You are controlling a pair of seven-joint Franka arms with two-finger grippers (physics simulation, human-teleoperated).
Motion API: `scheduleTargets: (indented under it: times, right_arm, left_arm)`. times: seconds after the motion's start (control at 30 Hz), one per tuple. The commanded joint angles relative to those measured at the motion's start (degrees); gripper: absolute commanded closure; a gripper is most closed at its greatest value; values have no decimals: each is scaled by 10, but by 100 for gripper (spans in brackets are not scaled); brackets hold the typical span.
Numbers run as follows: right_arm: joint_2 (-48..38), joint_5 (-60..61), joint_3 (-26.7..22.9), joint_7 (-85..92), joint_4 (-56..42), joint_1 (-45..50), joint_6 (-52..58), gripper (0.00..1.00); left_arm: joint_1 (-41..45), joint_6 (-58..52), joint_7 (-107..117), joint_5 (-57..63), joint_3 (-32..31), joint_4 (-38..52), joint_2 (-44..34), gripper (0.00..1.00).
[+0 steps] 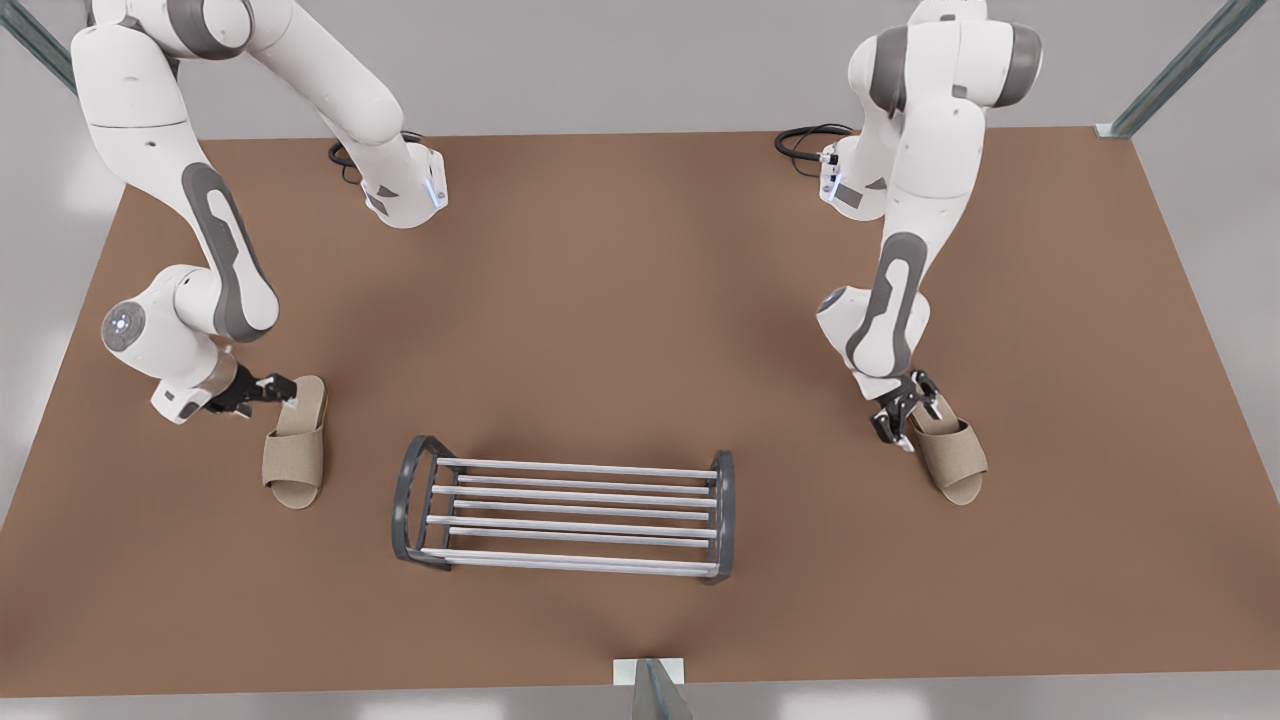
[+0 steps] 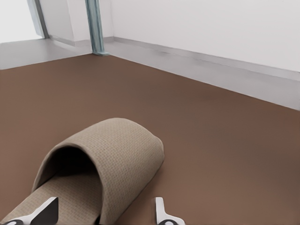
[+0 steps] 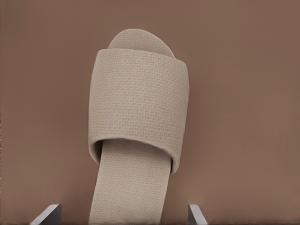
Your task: Place the right shoe on the shoe rack with the right arm, and place the left shoe on the shoe rack with the left arm
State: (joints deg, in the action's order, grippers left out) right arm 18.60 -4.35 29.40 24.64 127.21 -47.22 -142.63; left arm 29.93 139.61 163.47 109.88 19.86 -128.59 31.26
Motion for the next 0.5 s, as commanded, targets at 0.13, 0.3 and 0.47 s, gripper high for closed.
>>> scheduleTargets:
  times: [0.13, 0.3, 0.47]
  right_arm:
    - [46, -3, -1, 41, -20, 4, 2, 0]
    - [62, -10, -8, 41, -19, -1, -17, 0]
    - [86, -11, -8, 41, -33, 6, -61, 0]
  left_arm:
    - [3, -6, 469, 56, 1, 3, 3, 0]
    - [13, -16, 368, 80, 19, 4, -3, 0]
    - [10, -17, 367, 85, 23, 33, 21, 0]
